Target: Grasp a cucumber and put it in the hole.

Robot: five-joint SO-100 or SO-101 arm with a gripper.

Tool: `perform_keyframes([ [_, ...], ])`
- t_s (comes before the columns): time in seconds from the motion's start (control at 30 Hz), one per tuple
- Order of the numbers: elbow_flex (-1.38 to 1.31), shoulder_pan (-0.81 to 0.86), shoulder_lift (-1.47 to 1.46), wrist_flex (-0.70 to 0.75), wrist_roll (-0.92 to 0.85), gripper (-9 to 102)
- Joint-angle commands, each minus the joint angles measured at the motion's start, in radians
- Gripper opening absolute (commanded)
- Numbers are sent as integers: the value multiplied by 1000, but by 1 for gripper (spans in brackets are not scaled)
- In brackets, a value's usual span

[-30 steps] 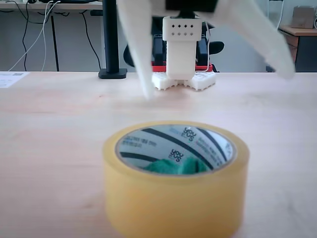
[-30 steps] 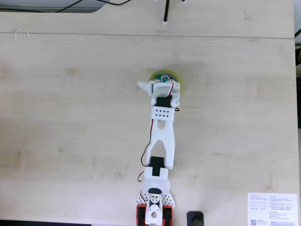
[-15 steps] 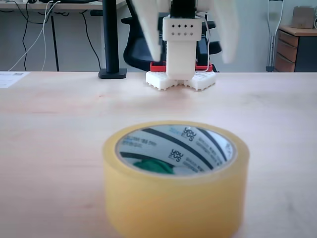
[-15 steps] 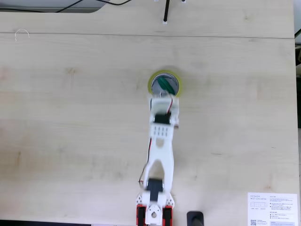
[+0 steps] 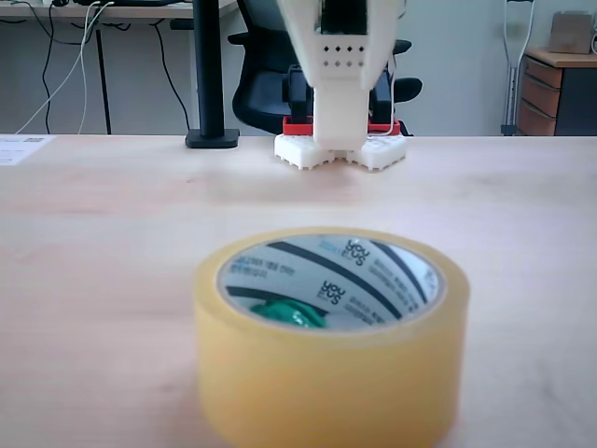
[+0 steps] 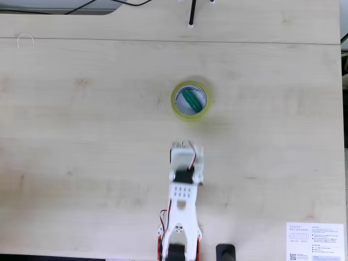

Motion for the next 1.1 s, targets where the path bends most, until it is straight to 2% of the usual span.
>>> perform_keyframes([
  [0.0, 87, 3, 198, 48, 11, 7],
  [0.33, 374, 3, 606, 193, 11, 0],
  [0.57, 554, 3, 960, 374, 32, 0],
  [1.07, 657, 3, 968, 341, 61, 0],
])
